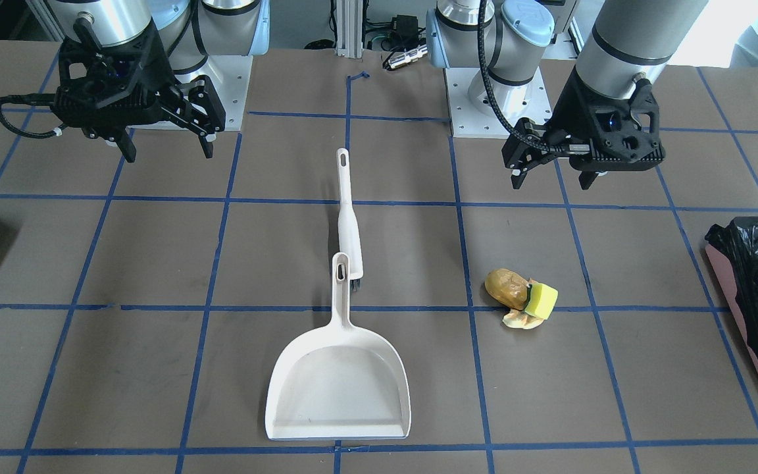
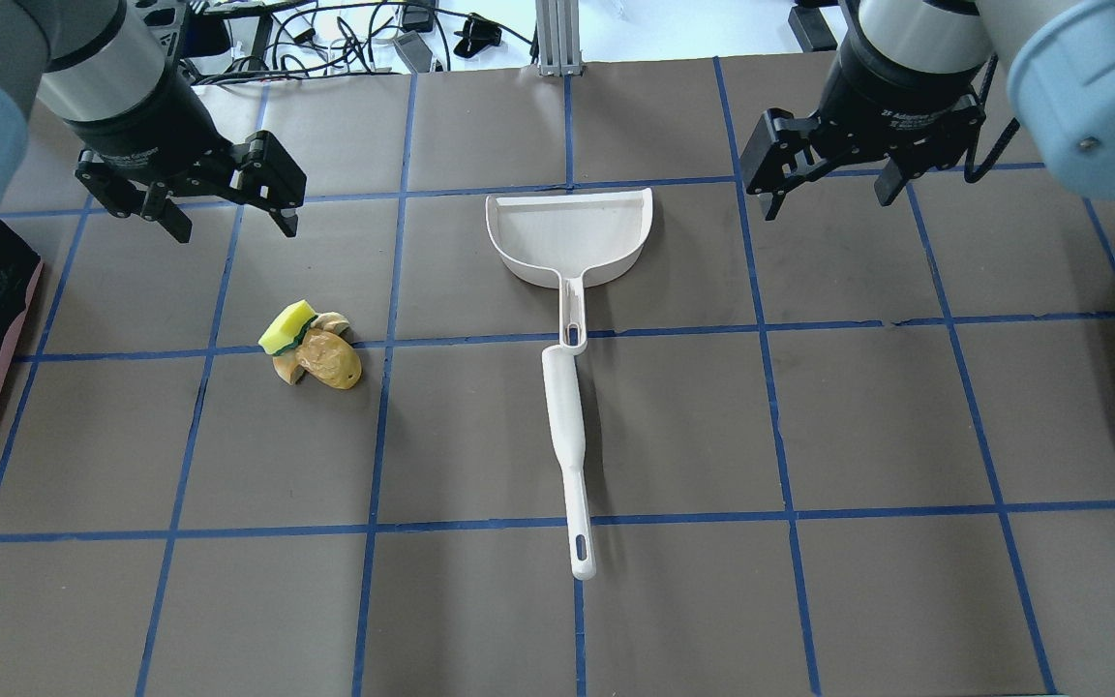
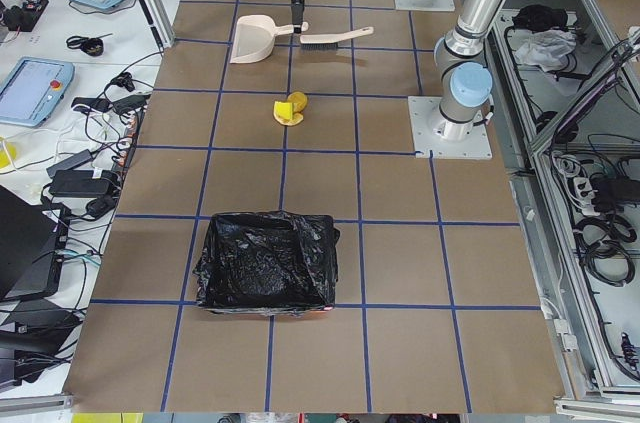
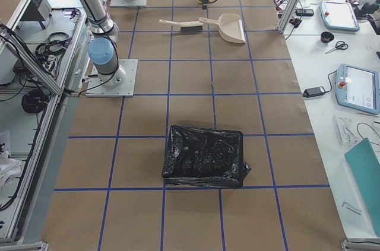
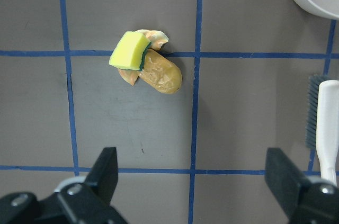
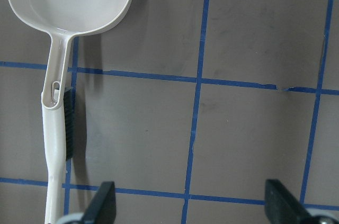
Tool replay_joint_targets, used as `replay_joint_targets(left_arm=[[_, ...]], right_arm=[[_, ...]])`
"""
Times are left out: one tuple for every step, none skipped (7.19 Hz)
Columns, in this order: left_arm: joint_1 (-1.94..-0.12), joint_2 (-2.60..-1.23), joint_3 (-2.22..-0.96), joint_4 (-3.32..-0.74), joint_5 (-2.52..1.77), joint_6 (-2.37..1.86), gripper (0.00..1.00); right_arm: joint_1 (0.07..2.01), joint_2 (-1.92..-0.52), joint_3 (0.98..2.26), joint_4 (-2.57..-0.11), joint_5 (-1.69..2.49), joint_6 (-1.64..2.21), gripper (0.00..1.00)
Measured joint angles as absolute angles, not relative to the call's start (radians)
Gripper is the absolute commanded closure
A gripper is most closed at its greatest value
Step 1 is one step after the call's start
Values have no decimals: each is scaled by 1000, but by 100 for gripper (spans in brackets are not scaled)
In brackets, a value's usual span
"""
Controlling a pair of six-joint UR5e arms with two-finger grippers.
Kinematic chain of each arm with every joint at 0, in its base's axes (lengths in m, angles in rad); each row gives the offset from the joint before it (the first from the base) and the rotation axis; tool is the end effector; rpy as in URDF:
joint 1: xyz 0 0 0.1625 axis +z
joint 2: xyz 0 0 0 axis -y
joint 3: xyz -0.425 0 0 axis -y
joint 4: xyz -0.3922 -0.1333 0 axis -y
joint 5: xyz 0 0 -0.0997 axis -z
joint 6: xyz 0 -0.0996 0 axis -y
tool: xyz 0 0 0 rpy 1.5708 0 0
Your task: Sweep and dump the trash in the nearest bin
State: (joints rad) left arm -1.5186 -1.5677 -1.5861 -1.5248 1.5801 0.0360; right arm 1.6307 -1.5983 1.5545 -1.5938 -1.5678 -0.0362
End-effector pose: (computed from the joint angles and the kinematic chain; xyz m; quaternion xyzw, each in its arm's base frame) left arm -0.1064 -0.5001 0.4865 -0.0082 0.9998 -0.0167 0.0054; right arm 0.1625 -0.4774 0.5118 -0.0481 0.9983 -0.0334 0.0019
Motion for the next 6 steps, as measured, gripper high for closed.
replay_joint_targets(left_arm=[[-1519,-1568,-1590,-1524,1580,36,0],[-1519,-1567,-1597,-1521,1578,36,0],[-1519,-1566,-1604,-1519,1577,35,0],[-1519,-1566,-1607,-1517,1577,32,0],[-1519,-1566,-1608,-1516,1576,30,0],[-1519,-1565,-1608,-1515,1576,30,0]], right_arm=[[1631,-1599,1557,-1594,-1569,-38,0],[1631,-1600,1559,-1595,-1568,-38,0],[1631,-1601,1559,-1595,-1569,-38,0],[1631,-1601,1560,-1595,-1568,-38,0],[1631,-1601,1562,-1595,-1567,-38,0],[1631,-1601,1563,-1595,-1566,-38,0]])
